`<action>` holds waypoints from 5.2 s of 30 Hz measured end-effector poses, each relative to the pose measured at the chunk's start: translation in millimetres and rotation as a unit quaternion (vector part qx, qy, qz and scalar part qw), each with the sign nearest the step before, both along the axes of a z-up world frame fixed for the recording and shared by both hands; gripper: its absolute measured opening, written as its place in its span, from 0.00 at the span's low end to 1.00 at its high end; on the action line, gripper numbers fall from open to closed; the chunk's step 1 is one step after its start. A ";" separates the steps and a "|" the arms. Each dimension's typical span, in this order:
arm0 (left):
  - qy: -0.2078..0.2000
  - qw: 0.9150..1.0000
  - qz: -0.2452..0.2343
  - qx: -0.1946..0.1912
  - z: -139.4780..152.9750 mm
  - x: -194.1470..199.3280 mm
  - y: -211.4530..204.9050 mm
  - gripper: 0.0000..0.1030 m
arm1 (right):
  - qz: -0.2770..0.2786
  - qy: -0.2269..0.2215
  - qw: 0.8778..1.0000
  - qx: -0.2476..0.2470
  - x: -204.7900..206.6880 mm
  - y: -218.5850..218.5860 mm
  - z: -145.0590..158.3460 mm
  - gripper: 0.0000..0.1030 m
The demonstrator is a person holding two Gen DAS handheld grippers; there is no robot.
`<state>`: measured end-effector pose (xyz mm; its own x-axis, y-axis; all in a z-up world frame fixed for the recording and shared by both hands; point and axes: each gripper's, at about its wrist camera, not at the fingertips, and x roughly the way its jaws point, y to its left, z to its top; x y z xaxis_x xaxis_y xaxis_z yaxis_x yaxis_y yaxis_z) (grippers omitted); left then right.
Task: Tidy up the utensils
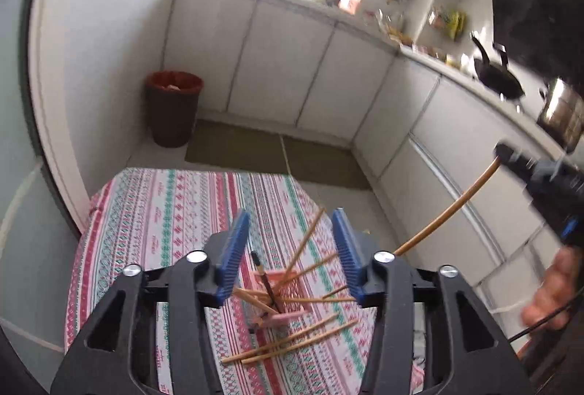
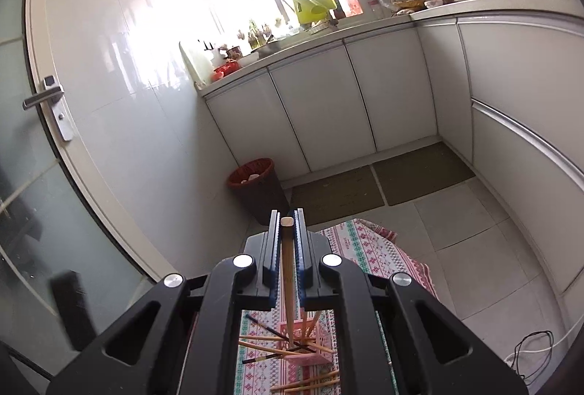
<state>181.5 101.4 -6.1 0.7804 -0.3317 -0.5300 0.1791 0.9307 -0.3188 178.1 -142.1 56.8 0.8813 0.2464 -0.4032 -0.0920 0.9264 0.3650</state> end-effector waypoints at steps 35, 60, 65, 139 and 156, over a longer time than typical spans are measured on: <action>0.033 0.992 -0.077 0.095 -38.7 -59.1 -34.9 0.85 | -0.062 0.036 0.997 0.007 -65.8 -34.3 -81.2 0.93; 0.102 0.901 -0.293 0.304 -232.7 -70.6 -202.7 0.83 | -0.225 0.257 0.920 0.194 -64.0 -183.5 -206.4 0.93; 0.103 0.918 -0.279 0.263 -208.0 -93.1 -175.3 0.84 | -0.061 0.303 0.911 0.274 11.6 -164.8 -251.8 0.93; 0.073 0.962 -0.176 0.196 -130.9 -96.5 -78.8 0.85 | -0.061 -0.016 0.991 0.118 -92.2 -71.9 -61.8 0.93; 0.141 0.831 -0.348 0.410 -249.0 8.5 -273.9 0.80 | -0.134 0.157 0.928 0.310 -107.9 -195.6 -166.5 0.93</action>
